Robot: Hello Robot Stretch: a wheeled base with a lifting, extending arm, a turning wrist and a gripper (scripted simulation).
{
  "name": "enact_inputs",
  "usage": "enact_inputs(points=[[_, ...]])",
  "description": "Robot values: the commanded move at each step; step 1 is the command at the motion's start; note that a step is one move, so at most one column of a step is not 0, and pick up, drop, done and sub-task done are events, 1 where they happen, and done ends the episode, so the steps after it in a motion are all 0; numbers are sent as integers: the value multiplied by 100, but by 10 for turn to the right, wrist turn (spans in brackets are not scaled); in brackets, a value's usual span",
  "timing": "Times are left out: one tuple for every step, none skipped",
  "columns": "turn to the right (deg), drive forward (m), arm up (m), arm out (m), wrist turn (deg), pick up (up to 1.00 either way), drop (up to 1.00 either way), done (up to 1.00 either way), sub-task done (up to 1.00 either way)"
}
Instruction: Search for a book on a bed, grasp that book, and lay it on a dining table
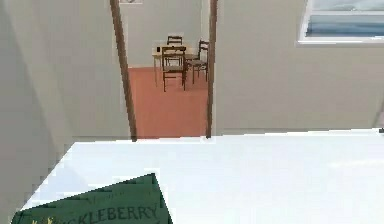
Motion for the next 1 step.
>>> enact_inputs(points=[[0,30,0,0,0,0,0,0,0]])
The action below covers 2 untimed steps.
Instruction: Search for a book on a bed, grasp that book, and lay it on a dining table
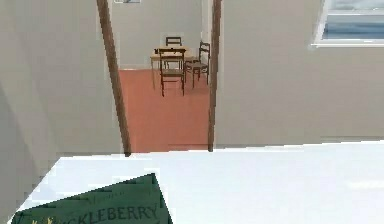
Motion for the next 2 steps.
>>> enact_inputs(points=[[-120,0,0,0,0,0,0,0,0],[0,100,0,0,0,0,0,0,0]])
